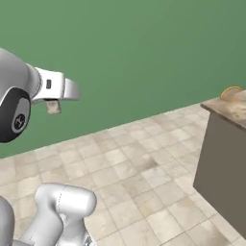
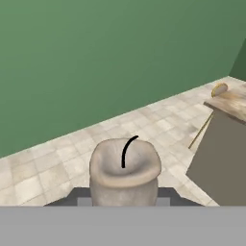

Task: Get the candle and the wine from the cabinet and move them to the dining counter.

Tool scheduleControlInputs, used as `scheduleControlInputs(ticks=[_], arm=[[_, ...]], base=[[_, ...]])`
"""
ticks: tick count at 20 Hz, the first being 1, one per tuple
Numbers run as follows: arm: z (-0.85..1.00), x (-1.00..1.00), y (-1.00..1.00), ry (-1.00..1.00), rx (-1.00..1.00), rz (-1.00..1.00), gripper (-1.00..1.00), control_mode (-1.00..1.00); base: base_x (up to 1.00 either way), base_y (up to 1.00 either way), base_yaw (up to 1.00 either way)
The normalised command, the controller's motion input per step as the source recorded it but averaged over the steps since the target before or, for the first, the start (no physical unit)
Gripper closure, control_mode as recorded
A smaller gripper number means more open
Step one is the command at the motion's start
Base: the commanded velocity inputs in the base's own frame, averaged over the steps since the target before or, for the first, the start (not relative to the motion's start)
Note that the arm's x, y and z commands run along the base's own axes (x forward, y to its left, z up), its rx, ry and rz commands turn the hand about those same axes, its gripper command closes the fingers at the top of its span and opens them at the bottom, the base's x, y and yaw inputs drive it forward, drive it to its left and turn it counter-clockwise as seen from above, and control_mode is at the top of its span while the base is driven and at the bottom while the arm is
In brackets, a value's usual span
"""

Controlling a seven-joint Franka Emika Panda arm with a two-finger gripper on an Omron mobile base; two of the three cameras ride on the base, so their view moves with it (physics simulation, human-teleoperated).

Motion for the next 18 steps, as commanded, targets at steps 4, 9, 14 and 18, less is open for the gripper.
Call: scheduleControlInputs(ticks=[4,9,14,18], arm=[[0.00,0.00,0.00,0.00,0.00,0.00,1.00,1.00],[0.00,0.00,0.00,0.00,0.00,0.00,1.00,1.00],[0.00,0.00,0.00,0.00,0.00,0.00,1.00,1.00],[0.00,0.00,0.00,0.00,0.00,0.00,1.00,1.00]], base=[[0.94,0.79,-0.59],[1.00,1.00,-0.56],[0.93,1.00,-0.49],[0.88,1.00,-0.46]])
